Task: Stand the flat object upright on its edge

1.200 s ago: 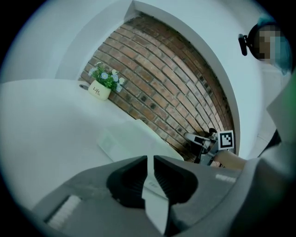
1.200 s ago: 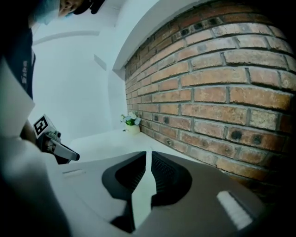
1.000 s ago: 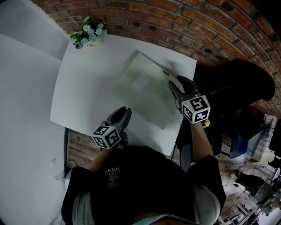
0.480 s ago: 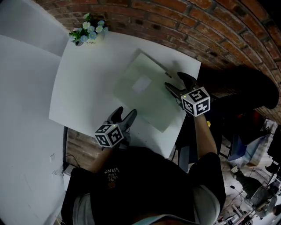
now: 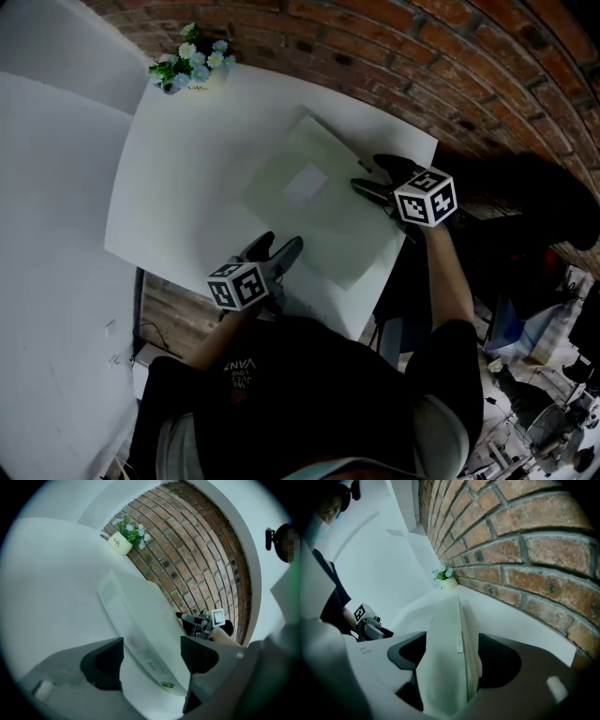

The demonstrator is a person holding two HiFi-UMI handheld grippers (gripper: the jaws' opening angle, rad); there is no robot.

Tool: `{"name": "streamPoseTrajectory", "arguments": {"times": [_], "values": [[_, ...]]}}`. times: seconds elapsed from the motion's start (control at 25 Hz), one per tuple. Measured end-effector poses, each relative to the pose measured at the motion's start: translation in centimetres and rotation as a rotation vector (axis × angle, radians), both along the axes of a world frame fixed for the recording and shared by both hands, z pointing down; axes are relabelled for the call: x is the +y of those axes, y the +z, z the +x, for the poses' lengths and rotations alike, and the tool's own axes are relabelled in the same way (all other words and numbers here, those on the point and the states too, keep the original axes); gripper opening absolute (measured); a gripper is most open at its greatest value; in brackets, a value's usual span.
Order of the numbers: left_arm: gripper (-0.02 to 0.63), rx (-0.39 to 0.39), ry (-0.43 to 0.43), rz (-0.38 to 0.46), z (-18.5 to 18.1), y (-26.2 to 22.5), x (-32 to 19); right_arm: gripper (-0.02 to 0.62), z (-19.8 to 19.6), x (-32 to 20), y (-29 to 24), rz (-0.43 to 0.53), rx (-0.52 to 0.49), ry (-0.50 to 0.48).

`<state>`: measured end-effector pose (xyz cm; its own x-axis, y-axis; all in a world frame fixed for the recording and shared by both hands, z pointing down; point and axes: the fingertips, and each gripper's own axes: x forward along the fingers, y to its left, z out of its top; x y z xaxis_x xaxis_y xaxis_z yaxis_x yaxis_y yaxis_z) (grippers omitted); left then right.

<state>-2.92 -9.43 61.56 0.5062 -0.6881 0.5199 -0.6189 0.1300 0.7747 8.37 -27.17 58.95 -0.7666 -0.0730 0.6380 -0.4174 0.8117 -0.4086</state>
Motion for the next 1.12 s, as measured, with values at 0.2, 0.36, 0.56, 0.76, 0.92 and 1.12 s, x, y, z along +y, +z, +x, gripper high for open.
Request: {"name": "streamPoseTrajectory", "arguments": {"times": [0.2,0.36,0.56,0.76,0.92,1.12], "values": [[0.377,0.023,0.009,-0.036,0.7,0.5,-0.3,0.344,-0.3,0.2,1.7,-0.083,0.017,-0.082],[0.377,0.034,0.003,-0.056,1.0,0.9,-0.3,0.344,-0.7,0.6,1.9,-0.154,-0.015,-0.116],[0.377,0.030,0.012,-0.074,1.3,1.5,-0.3,0.344,-0.7,0.7,2.8,-0.223,0.006,-0.160],[0.377,0.026,0.015,-0.090,1.5,2.1,-0.5,0.345,-1.3,1.1,3.4,-0.288,0.011,-0.203],[0.376,0.007,0.038,-0.097,1.4,2.3,-0.4,0.342,-1.4,1.1,3.2,-0.284,0.018,-0.194],[0.365,0.006,0.068,-0.102,1.2,2.2,-0.4,0.337,-1.1,1.5,2.6,-0.244,0.015,-0.155]]}}
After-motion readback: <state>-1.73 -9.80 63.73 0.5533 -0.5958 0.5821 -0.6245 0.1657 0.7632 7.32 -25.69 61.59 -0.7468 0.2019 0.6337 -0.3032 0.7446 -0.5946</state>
